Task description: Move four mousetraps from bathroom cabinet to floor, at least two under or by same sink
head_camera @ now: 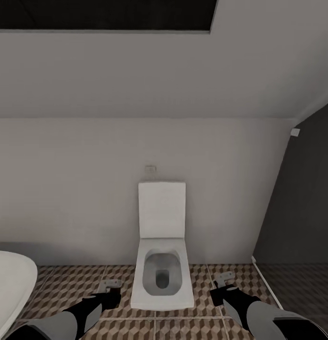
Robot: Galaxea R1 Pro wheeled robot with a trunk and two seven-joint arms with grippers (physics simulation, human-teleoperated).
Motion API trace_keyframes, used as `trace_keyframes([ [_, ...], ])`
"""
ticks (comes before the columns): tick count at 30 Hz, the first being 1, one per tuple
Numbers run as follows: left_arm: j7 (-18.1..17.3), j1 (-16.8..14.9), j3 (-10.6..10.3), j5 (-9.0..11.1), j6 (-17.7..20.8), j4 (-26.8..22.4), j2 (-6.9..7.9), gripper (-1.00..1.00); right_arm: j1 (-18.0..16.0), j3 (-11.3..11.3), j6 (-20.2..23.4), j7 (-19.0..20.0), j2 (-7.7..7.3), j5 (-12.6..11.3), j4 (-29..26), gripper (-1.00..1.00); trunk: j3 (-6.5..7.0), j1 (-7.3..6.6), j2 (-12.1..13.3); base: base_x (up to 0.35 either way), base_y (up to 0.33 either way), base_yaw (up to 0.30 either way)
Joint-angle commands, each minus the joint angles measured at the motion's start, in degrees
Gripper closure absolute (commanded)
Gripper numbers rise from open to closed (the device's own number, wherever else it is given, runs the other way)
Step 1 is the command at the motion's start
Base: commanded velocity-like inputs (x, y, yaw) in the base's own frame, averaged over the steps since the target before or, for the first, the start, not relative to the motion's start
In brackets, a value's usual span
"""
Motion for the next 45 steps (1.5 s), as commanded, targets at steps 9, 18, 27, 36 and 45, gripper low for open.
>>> trace_keyframes([
  [9, 0.46, -0.01, -0.49, 0.44, 0.23, -0.09, -0.05, 1.0, -0.08, 0.05, 0.15, -0.16, 0.02, 0.38, 0.1, 1.0, -1.32, 1.54, -2.84, 0.0, 0.0, 0.0],
  [18, 0.33, -0.01, -0.48, 0.51, 0.23, -0.09, 0.01, 1.0, -0.08, 0.05, 0.14, -0.16, 0.01, 0.41, 0.1, 1.0, -2.93, 3.51, -6.45, 0.0, 0.0, 0.0],
  [27, 0.59, -0.01, -0.48, 0.59, 0.16, -0.09, -0.1, 1.0, -0.08, 0.05, 0.16, -0.15, -0.06, 0.38, 0.1, 1.0, -4.55, 5.49, -10.06, 0.0, 0.0, 0.0],
  [36, 0.75, -0.01, -0.45, 1.36, 0.17, -0.09, 0.01, 1.0, -0.08, 0.13, 0.24, -0.55, 0.0, 0.38, 0.1, 1.0, -6.17, 7.47, -13.67, 0.0, 0.0, 0.0],
  [45, 0.84, -0.01, -0.49, 1.66, 0.15, -0.17, 0.13, 1.0, -0.08, 0.09, 0.24, -0.3, -0.06, 0.42, 0.1, 1.0, -7.78, 9.44, -17.28, 0.0, 0.0, 0.0],
])
